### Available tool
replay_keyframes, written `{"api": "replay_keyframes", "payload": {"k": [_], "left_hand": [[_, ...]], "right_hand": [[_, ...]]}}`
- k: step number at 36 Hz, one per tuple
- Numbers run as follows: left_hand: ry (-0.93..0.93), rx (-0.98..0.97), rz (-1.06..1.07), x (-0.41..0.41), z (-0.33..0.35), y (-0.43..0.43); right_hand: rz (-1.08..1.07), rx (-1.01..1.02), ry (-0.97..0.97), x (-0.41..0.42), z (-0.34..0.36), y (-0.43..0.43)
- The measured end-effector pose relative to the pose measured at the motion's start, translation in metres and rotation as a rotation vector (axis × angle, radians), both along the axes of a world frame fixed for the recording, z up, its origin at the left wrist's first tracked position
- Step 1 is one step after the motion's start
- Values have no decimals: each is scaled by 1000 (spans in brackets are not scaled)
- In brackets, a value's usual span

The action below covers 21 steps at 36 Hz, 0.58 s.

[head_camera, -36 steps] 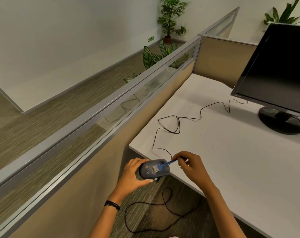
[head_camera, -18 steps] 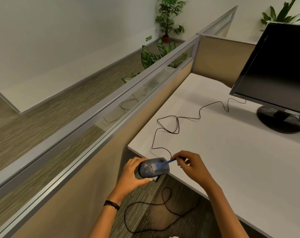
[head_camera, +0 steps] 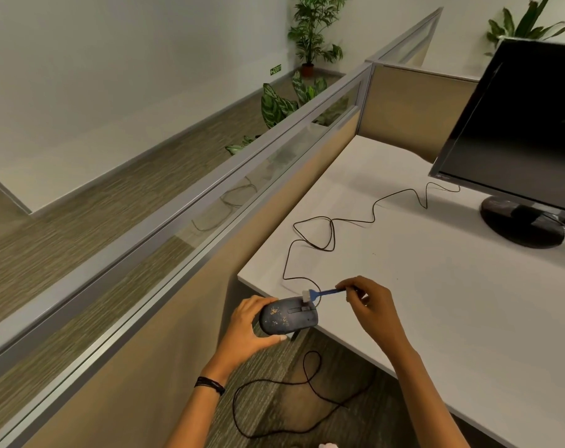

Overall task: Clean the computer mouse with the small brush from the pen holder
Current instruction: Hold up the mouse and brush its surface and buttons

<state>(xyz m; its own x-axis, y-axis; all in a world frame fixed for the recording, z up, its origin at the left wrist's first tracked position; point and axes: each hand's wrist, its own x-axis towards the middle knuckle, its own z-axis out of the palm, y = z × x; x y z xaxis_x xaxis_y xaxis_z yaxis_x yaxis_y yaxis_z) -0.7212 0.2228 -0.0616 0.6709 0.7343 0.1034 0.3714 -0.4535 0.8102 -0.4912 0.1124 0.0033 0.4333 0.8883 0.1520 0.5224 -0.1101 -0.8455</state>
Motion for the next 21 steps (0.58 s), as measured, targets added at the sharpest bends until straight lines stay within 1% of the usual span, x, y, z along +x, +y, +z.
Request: {"api": "replay_keyframes", "payload": {"k": [4,9,13,19,21], "left_hand": [[-7,6,10,2,1,0],[-8,7,17,3,1,0],[-20,-24,38,4,0,1],[-26,-59,45,4,1,1],[-26,-66,50,4,1,1]], "right_hand": [[59,-48,-9,-2,-1,-1],[111,7,-10,-4,3,-3],[213,-41,-84,-5,2,-6],[202,27,-82,-5,3,-7],[209,18,-86,-6,4,-7]]}}
